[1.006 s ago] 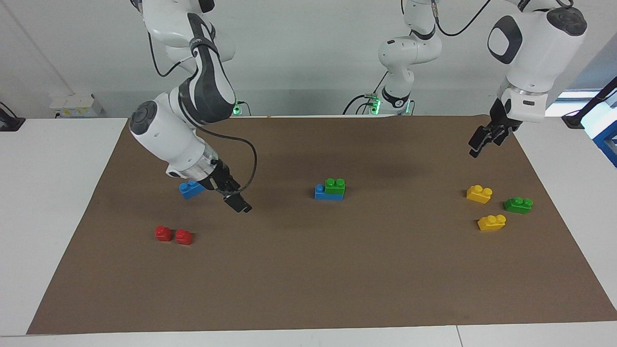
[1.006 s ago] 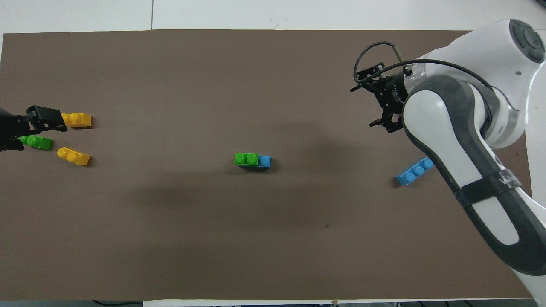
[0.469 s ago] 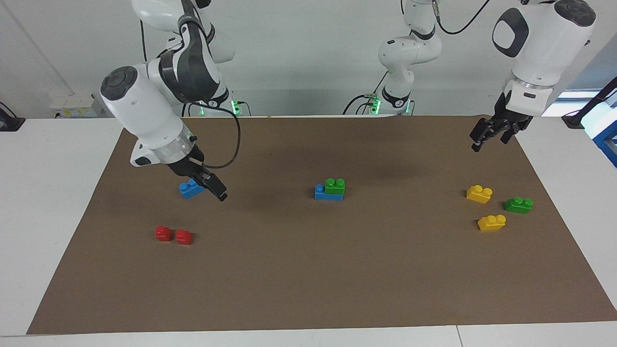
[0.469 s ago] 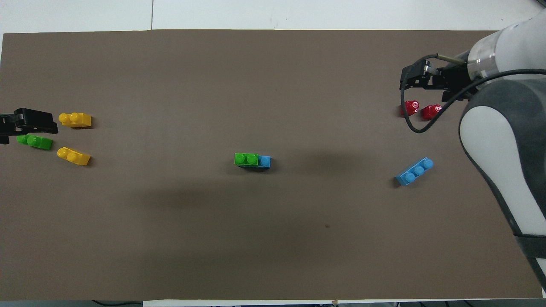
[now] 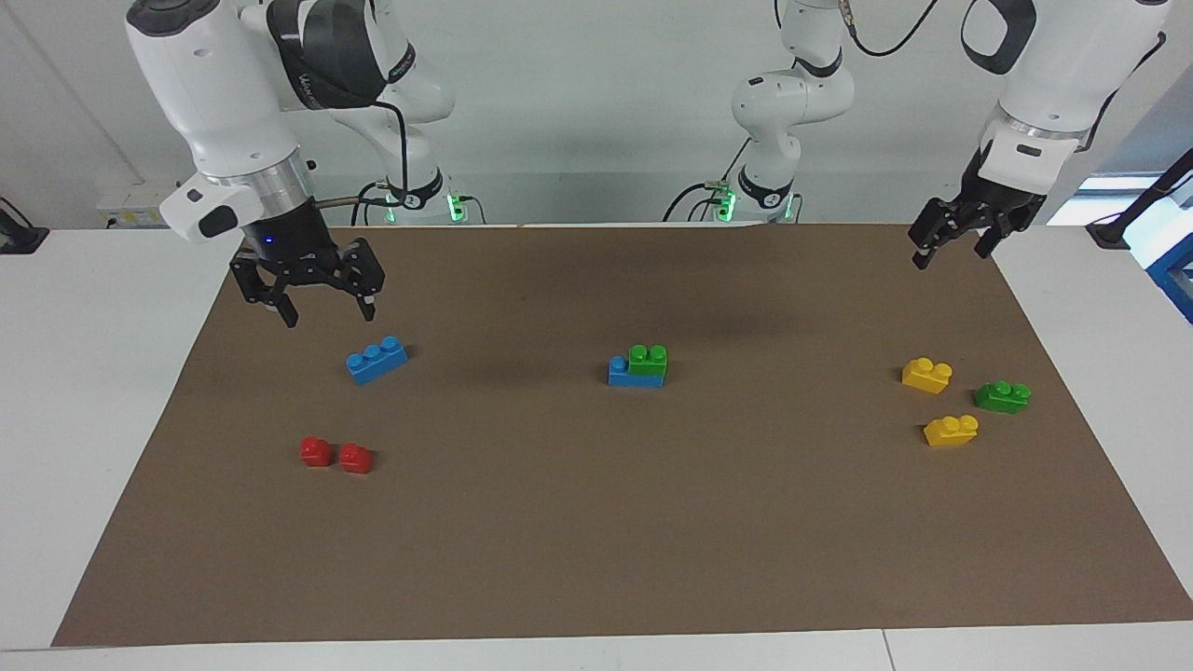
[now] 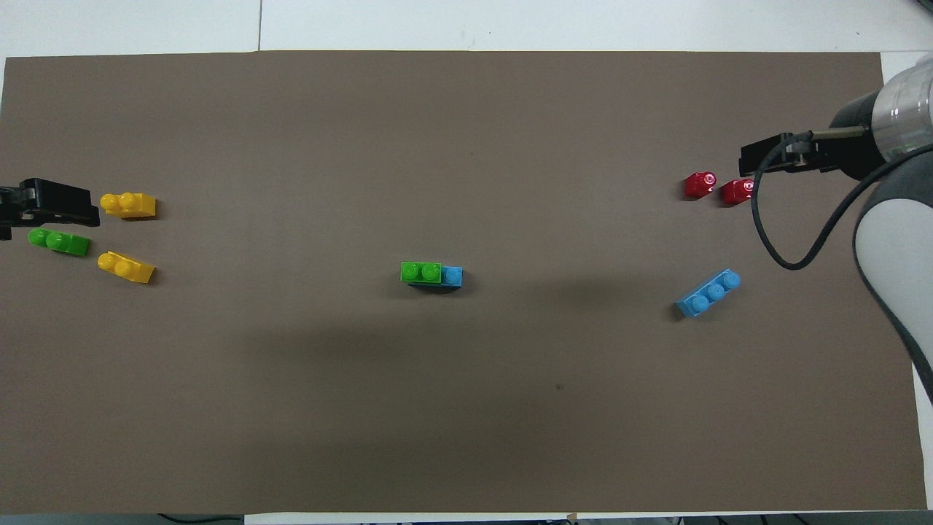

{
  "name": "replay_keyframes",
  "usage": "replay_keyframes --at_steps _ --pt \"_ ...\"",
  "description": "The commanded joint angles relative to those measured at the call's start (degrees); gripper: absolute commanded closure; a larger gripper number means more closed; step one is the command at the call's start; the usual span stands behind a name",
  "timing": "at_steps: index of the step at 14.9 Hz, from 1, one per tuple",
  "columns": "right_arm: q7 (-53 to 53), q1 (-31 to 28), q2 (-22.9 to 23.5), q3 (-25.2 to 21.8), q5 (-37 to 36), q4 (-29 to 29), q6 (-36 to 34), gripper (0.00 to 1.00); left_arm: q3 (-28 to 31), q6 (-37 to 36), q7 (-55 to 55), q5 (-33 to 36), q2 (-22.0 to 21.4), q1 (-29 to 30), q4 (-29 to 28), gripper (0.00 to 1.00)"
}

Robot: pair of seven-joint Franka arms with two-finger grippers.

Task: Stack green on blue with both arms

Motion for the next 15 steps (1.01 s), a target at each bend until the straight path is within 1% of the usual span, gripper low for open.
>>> replay_keyframes --at_steps 1,6,8,15 --pt "-1.32 -1.26 -2.09 0.70 0.05 -2.51 -1.98 0.00 2.39 -3.09 0.85 -0.94 2.06 -2.39 4.08 0.00" --pt "-1.05 -1.44 -2.18 0.61 -0.92 -1.81 -6.55 0.00 2.39 -1.24 0.32 -1.47 1.36 -2.22 2.24 0.00" --pt "-1.05 -1.61 -2.09 0.52 -1.53 -1.28 -6.56 0.00 2.39 -2.29 0.32 -1.47 0.92 -2.21 1.45 0.00" --pt "-0.87 -1.44 -2.27 0.61 -1.62 -1.72 -6.73 0.00 2.04 -1.76 0.76 -1.20 1.09 -2.30 1.27 0.00"
